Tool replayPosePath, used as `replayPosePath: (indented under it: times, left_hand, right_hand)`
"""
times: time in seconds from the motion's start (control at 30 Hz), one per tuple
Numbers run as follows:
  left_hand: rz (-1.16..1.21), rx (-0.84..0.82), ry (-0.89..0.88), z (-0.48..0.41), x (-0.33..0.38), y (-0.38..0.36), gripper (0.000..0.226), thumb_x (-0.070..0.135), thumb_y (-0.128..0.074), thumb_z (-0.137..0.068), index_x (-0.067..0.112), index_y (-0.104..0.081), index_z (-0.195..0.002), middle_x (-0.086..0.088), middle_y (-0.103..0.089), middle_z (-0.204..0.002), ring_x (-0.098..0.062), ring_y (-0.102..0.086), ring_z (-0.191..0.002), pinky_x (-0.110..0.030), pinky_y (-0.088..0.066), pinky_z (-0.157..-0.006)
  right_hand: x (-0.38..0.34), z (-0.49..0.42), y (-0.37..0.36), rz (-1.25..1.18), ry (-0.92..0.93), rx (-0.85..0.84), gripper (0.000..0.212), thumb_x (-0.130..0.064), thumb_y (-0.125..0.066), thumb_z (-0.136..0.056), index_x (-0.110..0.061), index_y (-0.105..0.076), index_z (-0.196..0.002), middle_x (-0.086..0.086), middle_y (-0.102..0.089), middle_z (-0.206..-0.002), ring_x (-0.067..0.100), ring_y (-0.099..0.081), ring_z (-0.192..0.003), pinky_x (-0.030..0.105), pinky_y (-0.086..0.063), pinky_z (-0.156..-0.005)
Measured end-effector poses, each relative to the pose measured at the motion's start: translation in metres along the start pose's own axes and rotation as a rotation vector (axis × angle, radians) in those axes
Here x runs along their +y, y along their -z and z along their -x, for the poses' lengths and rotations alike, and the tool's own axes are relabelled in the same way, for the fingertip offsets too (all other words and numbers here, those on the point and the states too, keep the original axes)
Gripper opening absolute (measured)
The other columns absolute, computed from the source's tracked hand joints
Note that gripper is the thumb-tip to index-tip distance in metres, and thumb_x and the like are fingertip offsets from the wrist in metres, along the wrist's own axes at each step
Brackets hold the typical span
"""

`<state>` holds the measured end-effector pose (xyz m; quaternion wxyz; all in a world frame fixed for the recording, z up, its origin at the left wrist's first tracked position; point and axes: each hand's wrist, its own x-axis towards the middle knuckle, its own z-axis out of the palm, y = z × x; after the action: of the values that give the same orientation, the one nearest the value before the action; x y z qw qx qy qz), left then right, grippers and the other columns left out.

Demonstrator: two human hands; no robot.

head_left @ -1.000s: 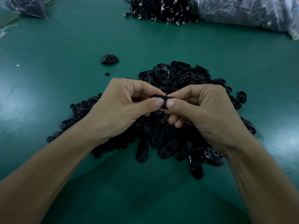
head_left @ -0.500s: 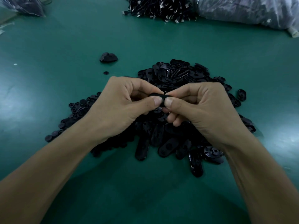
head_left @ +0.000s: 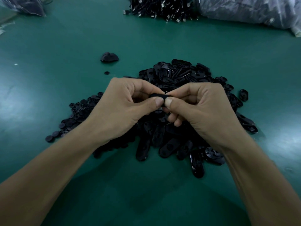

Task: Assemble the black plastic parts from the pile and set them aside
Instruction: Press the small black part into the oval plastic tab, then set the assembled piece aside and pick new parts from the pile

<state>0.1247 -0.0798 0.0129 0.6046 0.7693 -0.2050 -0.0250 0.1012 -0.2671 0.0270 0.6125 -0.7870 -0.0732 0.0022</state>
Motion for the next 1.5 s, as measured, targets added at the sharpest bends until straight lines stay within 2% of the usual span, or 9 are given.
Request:
replayPosePath:
  times: [0.63,0.77,0.87,0.97,1.07,1.2,1.33,1.4,1.5]
  left_hand:
    - [-0.048,0.024,0.021,-0.002,-0.001,0.003,0.014,0.011,-0.076,-0.087,0.023,-0.074,-0.082,0.003,-0.076,-0.074,-0.007,-0.066,-0.065,-0.024,-0.053,-0.062]
    - [-0.074,0.033,0.020,-0.003,-0.005,0.005,0.003,0.025,-0.077,-0.082,0.026,-0.076,-0.084,0.001,-0.075,-0.073,-0.010,-0.064,-0.063,-0.027,-0.051,-0.060]
    - [-0.105,0.044,0.030,-0.005,-0.010,0.010,0.011,0.034,-0.074,-0.078,0.031,-0.075,-0.089,0.005,-0.076,-0.074,-0.007,-0.063,-0.062,-0.026,-0.050,-0.062]
    - [-0.107,0.179,0.060,-0.010,-0.020,0.019,0.005,0.028,-0.079,-0.082,0.032,-0.075,-0.082,0.008,-0.076,-0.075,-0.003,-0.065,-0.062,-0.017,-0.051,-0.061]
    - [-0.117,0.398,0.102,-0.021,-0.029,0.037,0.013,0.027,-0.080,-0.082,0.034,-0.074,-0.072,0.013,-0.074,-0.069,0.003,-0.062,-0.057,-0.015,-0.049,-0.060]
    - [-0.144,0.559,0.149,-0.050,-0.036,0.064,0.011,0.038,-0.080,-0.076,0.037,-0.074,-0.067,0.017,-0.065,-0.059,0.004,-0.052,-0.054,-0.015,-0.044,-0.057]
    - [-0.258,0.682,0.218,-0.084,-0.050,0.088,0.009,0.036,-0.081,-0.081,0.030,-0.075,-0.082,0.017,-0.063,-0.064,0.006,-0.055,-0.056,-0.013,-0.042,-0.059]
    - [-0.299,0.716,0.256,-0.097,-0.059,0.094,0.015,0.039,-0.082,-0.079,0.028,-0.074,-0.085,0.012,-0.066,-0.069,0.000,-0.064,-0.074,-0.013,-0.044,-0.060]
    - [-0.392,0.751,0.314,-0.109,-0.070,0.093,0.022,0.040,-0.084,-0.078,0.032,-0.065,-0.069,0.006,-0.067,-0.075,-0.023,-0.064,-0.108,-0.030,-0.053,-0.081]
  right_hand:
    - [0.003,0.001,0.000,0.063,0.066,0.002,0.009,-0.009,-0.072,-0.090,-0.016,-0.076,-0.091,0.003,-0.074,-0.069,0.020,-0.070,-0.056,0.023,-0.054,-0.054]
    - [0.006,0.001,-0.003,0.081,0.083,0.046,0.010,-0.011,-0.071,-0.091,-0.019,-0.076,-0.093,0.001,-0.072,-0.065,0.016,-0.066,-0.049,0.021,-0.052,-0.051]
    - [0.009,0.001,-0.004,0.129,0.102,0.138,0.014,-0.015,-0.069,-0.093,-0.023,-0.076,-0.103,-0.003,-0.073,-0.067,0.014,-0.065,-0.047,0.020,-0.050,-0.048]
    - [0.009,0.002,0.003,0.217,0.150,0.341,0.015,-0.019,-0.066,-0.096,-0.026,-0.074,-0.106,-0.012,-0.073,-0.074,0.008,-0.066,-0.051,0.016,-0.047,-0.041]
    - [0.008,0.004,0.011,0.389,0.233,0.469,0.023,-0.022,-0.065,-0.096,-0.041,-0.069,-0.086,-0.017,-0.070,-0.072,0.013,-0.063,-0.049,0.027,-0.050,-0.044]
    - [0.013,0.003,0.014,0.500,0.219,0.452,0.028,-0.019,-0.066,-0.094,-0.037,-0.066,-0.073,-0.015,-0.064,-0.063,0.011,-0.053,-0.045,0.012,-0.039,-0.043]
    - [0.016,0.005,0.019,0.603,0.138,0.362,0.018,-0.028,-0.068,-0.092,-0.035,-0.068,-0.074,-0.021,-0.064,-0.068,0.008,-0.055,-0.051,0.015,-0.042,-0.044]
    - [0.016,0.006,0.023,0.610,0.100,0.315,0.008,-0.038,-0.066,-0.088,-0.037,-0.070,-0.080,-0.017,-0.062,-0.072,0.009,-0.056,-0.057,0.028,-0.050,-0.051]
    - [0.015,0.006,0.026,0.645,0.069,0.240,0.017,-0.052,-0.062,-0.082,-0.039,-0.068,-0.090,-0.013,-0.057,-0.074,0.005,-0.055,-0.067,0.033,-0.050,-0.060]
